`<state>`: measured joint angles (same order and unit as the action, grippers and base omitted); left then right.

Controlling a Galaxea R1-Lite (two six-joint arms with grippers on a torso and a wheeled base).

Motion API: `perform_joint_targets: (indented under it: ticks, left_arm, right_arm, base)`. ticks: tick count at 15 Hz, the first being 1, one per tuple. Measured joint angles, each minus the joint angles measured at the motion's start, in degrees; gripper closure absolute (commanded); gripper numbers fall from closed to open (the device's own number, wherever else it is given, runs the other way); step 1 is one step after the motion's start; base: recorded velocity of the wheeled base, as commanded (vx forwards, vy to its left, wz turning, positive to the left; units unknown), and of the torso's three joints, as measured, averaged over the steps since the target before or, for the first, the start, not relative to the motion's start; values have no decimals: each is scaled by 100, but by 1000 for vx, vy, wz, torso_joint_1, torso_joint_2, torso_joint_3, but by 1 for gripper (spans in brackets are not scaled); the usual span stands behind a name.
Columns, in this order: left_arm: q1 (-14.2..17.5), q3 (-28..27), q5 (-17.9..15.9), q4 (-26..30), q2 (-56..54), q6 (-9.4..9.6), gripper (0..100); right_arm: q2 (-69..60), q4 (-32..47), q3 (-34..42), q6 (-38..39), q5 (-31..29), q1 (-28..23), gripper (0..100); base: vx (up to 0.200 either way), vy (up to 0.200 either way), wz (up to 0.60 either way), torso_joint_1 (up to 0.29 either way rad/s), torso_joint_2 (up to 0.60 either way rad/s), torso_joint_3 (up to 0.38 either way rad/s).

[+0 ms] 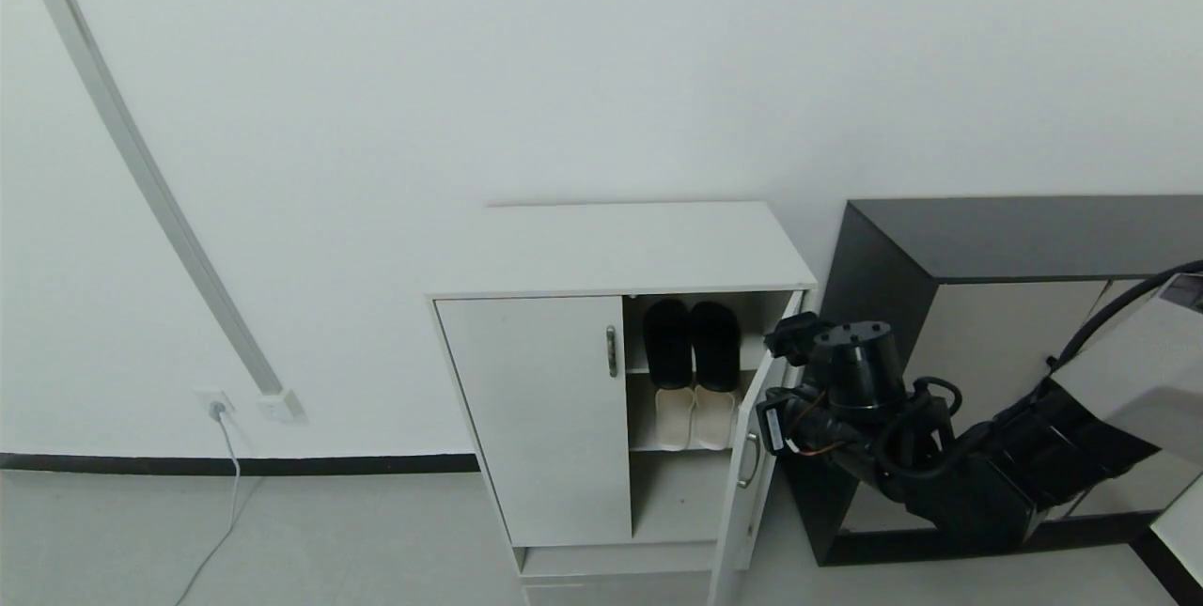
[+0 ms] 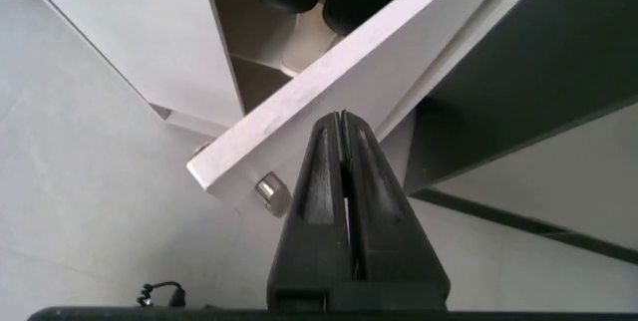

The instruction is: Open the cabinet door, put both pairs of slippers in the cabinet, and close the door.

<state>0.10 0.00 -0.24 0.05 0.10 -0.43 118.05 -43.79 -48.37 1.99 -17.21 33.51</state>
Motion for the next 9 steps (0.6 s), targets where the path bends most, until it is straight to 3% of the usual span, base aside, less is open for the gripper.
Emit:
perform_joint_targets:
  ticks: [9]
  left_arm:
    - [0,0,-2,-2,0,-1,100]
  right_arm:
    - [946,-1459,-534,494,255,20,100]
  base:
    - [0,0,0,0,0,0]
